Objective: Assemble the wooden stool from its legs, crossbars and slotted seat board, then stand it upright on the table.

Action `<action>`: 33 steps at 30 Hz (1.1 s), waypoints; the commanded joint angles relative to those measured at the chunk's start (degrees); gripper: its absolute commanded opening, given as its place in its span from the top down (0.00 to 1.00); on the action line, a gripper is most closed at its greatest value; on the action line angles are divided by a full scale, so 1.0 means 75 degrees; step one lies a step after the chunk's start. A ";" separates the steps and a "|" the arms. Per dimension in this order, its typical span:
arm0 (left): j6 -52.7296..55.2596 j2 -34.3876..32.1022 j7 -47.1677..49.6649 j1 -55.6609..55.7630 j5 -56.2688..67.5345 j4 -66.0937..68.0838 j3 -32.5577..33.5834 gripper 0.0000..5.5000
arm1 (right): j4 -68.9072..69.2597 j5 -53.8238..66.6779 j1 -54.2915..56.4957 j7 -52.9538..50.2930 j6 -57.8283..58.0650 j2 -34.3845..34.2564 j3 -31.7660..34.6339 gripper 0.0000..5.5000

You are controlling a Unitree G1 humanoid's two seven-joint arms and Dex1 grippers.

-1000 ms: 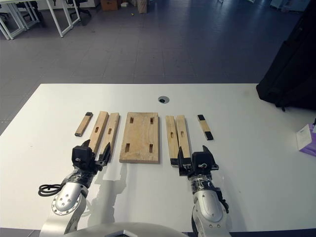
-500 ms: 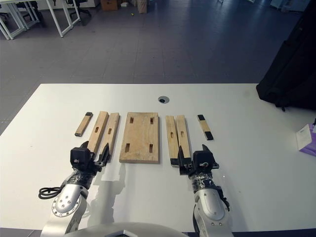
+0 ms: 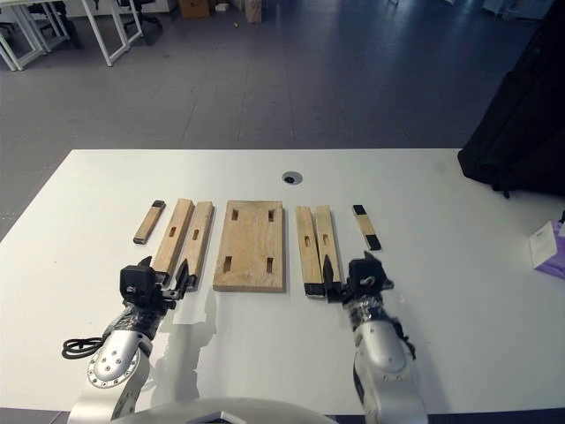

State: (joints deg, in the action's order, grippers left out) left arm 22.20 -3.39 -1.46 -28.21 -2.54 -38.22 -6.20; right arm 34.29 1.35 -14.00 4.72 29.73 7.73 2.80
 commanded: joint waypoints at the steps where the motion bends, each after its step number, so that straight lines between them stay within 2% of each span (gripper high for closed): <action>1: 0.0136 -0.0016 -0.0038 0.0080 0.0004 -0.0025 -0.0074 0.34 | -0.2213 0.1641 0.2106 0.0851 0.0798 0.1177 0.2269 0.29; 4: 0.0100 0.0118 0.0137 -0.0019 -0.0085 -0.0056 -0.0167 0.34 | -0.4395 0.1984 0.3051 0.1835 0.0970 0.1958 0.2323 0.29; 8: 0.0061 0.0159 0.0173 0.0021 -0.0137 0.0006 -0.0279 0.34 | -0.6663 0.1816 0.3678 0.3035 0.0535 0.2435 0.1632 0.29; 14: 0.0064 0.0174 0.0157 0.0073 -0.0154 0.0042 -0.0289 0.34 | -0.7721 0.1493 0.3848 0.3460 -0.0099 0.2580 0.1054 0.29; 20: 0.0128 0.0153 0.0114 0.0234 -0.0131 0.0103 -0.0240 0.34 | -0.9263 0.0945 0.4027 0.3356 -0.0810 0.2255 0.0403 0.29; 26: 0.0116 0.0185 0.0133 0.0280 -0.0114 0.0160 -0.0239 0.34 | -1.1210 0.0588 0.4172 0.3044 -0.1730 0.2345 0.0350 0.48; 33: 0.0059 0.0269 0.0190 0.0285 -0.0115 0.0231 -0.0232 0.34 | -1.1968 0.0467 0.4170 0.3087 -0.2220 0.2336 0.0143 0.70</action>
State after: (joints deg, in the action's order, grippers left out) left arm 22.33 -1.66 -0.73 -26.37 -3.37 -37.30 -8.08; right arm -47.21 9.06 24.18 28.93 8.14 26.98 7.28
